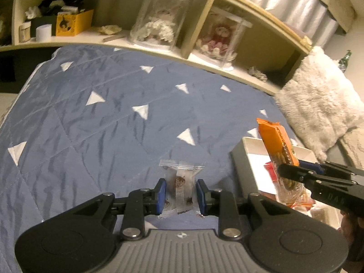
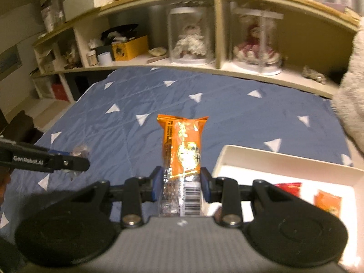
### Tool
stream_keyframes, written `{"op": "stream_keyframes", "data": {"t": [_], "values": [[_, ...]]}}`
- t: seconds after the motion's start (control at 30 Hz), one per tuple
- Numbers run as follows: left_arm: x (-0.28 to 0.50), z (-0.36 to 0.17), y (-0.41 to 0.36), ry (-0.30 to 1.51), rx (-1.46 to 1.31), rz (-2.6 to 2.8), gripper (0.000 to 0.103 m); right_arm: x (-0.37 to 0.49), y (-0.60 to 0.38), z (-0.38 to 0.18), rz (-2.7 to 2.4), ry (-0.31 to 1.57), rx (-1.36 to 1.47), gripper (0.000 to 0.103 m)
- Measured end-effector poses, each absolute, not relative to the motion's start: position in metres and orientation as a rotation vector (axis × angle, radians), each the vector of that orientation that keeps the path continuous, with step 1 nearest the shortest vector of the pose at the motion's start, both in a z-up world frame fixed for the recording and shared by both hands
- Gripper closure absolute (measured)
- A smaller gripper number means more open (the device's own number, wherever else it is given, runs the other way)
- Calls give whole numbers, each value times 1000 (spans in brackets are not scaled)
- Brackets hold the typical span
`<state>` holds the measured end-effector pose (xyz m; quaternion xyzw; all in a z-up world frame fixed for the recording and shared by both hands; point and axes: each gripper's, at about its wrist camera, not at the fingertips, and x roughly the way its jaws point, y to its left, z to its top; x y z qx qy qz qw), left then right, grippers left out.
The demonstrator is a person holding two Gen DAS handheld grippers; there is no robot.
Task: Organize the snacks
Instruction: 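Carry the orange bar and clear packet over the white box with both tools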
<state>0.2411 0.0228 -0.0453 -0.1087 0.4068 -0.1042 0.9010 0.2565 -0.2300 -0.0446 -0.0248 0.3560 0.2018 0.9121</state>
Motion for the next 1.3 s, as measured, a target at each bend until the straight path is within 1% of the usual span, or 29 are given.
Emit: {"op": "stream_keyframes", "data": {"t": [0.33, 0.67, 1.1, 1.3], "values": [[233, -24, -11, 809, -193, -267, 73, 232, -285, -30, 315, 699, -1, 63], [241, -11, -70, 798, -168, -336, 73, 214, -326, -22, 241, 664, 10, 63], [269, -27, -155, 853, -130, -427, 73, 221, -408, -44, 77, 692, 97, 63], [283, -48, -179, 902, -124, -452, 73, 238, -432, -60, -29, 739, 52, 63]]}}
